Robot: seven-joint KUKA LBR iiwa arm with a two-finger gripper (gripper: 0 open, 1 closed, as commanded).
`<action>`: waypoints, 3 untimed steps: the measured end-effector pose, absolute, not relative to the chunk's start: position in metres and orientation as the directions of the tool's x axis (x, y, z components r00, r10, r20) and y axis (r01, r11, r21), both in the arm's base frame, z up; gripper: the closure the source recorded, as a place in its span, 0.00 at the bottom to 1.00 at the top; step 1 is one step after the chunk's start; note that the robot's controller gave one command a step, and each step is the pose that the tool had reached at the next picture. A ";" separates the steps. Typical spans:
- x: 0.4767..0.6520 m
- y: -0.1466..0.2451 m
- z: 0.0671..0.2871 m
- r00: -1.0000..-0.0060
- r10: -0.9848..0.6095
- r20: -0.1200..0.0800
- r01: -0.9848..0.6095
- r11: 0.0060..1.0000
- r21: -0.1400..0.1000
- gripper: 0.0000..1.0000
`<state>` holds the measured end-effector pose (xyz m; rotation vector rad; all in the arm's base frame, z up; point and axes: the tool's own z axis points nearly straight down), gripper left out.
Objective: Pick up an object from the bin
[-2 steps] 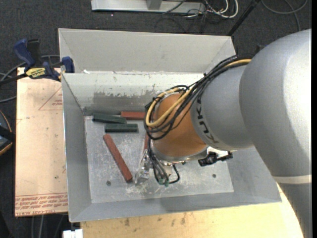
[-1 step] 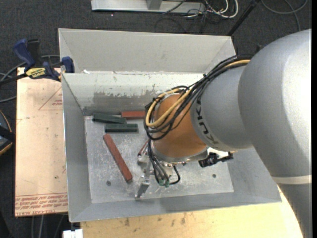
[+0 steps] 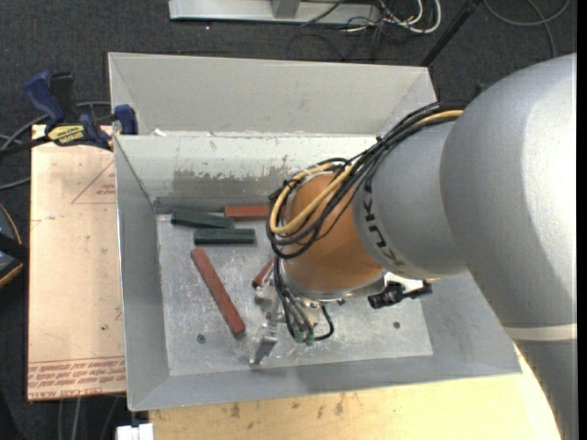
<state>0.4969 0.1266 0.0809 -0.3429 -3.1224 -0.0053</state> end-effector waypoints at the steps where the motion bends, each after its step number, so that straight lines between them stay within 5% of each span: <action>1: 0.523 0.091 0.098 -0.988 0.158 0.001 0.158 0.988 0.002 0.00; 2: 0.534 0.072 0.092 -0.989 0.151 -0.005 0.151 0.989 0.000 0.00; 3: 0.582 0.099 0.080 -0.986 0.167 -0.021 0.166 0.986 0.009 1.00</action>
Offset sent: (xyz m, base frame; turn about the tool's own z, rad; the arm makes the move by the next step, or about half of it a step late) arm 0.0371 -0.0541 -0.0109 -0.0739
